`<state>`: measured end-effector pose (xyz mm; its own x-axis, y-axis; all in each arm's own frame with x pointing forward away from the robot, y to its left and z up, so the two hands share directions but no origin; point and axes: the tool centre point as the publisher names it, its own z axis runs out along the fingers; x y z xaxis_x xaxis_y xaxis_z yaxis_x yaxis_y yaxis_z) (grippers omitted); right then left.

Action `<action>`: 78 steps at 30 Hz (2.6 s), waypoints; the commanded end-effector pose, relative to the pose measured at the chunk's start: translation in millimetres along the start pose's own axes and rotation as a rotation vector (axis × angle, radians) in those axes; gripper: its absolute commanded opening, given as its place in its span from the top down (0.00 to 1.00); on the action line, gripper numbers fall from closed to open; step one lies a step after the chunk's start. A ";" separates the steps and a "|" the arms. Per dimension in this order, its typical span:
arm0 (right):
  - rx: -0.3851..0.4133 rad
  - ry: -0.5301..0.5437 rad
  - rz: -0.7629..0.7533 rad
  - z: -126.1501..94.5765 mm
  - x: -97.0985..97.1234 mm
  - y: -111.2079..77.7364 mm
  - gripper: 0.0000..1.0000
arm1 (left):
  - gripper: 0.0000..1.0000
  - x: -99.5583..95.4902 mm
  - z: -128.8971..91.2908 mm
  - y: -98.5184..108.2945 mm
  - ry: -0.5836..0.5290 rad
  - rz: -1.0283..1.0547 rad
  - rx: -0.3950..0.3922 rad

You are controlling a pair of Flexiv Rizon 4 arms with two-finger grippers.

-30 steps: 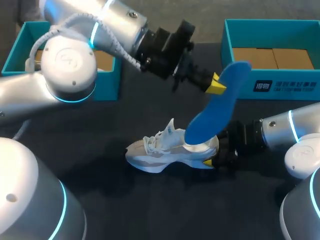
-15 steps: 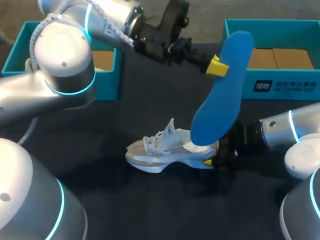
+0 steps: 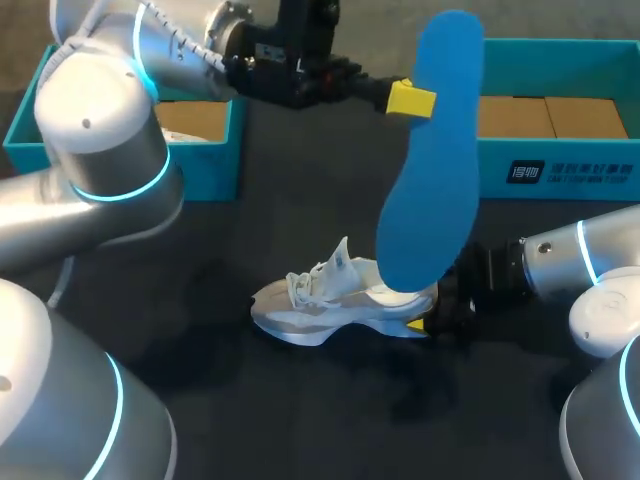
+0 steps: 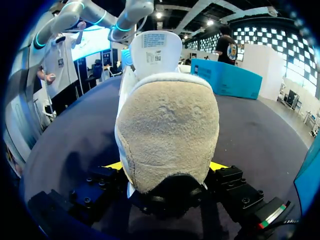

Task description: Take the shoe out of the shoebox, open the shoe tongue, remove and reinsert the insole, then place the shoe into the shoebox

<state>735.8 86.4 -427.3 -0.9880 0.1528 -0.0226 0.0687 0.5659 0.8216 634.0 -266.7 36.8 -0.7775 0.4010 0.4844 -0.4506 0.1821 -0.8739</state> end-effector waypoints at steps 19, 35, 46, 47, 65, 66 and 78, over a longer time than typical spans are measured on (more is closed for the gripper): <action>0.007 -0.001 0.001 0.4 0.4 0.8 1.00 | 1.00 10.7 -5.1 0.8 -0.022 -0.054 0.044; 0.007 -0.001 0.001 0.4 0.4 0.8 1.00 | 1.00 72.0 -23.5 -23.1 -0.093 -0.181 0.030; 0.007 -0.001 0.001 0.4 0.4 0.8 1.00 | 1.00 94.7 -26.3 -26.1 -0.123 -0.207 0.057; 0.007 -0.001 0.001 0.4 0.4 0.8 1.00 | 1.00 99.3 -25.4 -27.1 -0.130 -0.216 0.054; 0.007 -0.001 0.001 0.4 0.4 0.8 1.00 | 1.00 102.9 -21.6 -25.0 -0.127 -0.185 0.062; 0.007 -0.001 0.001 0.4 0.4 0.8 1.00 | 1.00 102.9 -21.6 -25.0 -0.127 -0.185 0.062; 0.007 -0.001 0.001 0.4 0.4 0.8 1.00 | 1.00 102.9 -21.6 -25.0 -0.127 -0.185 0.062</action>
<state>735.8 86.4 -427.3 -0.9880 0.1528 -0.0226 0.0687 0.5659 0.8216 574.5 -209.6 108.2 -0.7268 0.2483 0.6404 -0.6136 0.1843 -0.7678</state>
